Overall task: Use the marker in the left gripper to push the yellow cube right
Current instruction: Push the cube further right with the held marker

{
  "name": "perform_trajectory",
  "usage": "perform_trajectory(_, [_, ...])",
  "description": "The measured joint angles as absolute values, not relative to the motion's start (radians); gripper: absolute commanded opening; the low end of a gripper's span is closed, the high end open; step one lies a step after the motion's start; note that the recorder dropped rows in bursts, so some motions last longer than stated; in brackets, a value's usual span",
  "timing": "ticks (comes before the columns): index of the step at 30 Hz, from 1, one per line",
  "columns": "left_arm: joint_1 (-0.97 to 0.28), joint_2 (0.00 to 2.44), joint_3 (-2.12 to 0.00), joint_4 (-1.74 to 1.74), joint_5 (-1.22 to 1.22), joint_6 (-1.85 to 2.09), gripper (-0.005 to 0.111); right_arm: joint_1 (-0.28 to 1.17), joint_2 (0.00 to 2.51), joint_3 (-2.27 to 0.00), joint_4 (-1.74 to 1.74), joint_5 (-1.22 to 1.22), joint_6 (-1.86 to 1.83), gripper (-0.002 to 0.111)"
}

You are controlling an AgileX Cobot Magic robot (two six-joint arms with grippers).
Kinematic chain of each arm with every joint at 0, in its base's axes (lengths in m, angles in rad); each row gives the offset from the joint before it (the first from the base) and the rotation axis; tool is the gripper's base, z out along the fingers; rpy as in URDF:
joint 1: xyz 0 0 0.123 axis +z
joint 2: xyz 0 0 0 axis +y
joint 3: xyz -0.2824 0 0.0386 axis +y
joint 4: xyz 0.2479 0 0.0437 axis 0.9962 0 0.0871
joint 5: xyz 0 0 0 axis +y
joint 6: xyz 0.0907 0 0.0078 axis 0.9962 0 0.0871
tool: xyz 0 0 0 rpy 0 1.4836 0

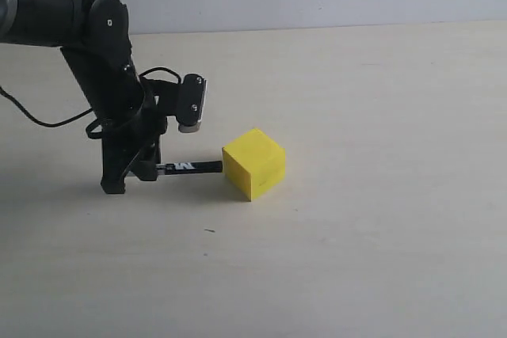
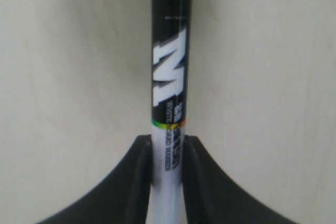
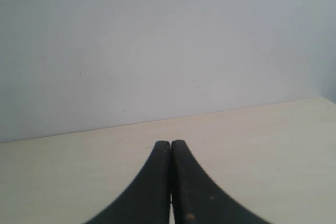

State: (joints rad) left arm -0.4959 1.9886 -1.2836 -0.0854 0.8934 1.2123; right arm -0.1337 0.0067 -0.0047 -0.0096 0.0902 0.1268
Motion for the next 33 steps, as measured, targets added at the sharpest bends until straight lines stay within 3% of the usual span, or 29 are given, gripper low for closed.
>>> perform_trajectory(10, [-0.497,1.989,-1.286,-0.013,0.958,0.973,0.000,-0.134,0.007,-0.005,-0.010,0.090,0.127,0.000])
perform_trajectory(33, [-0.541,2.057,-1.304,-0.049,0.826,0.791,0.000,-0.134,0.007,-0.005,-0.010,0.090,0.127,0.000])
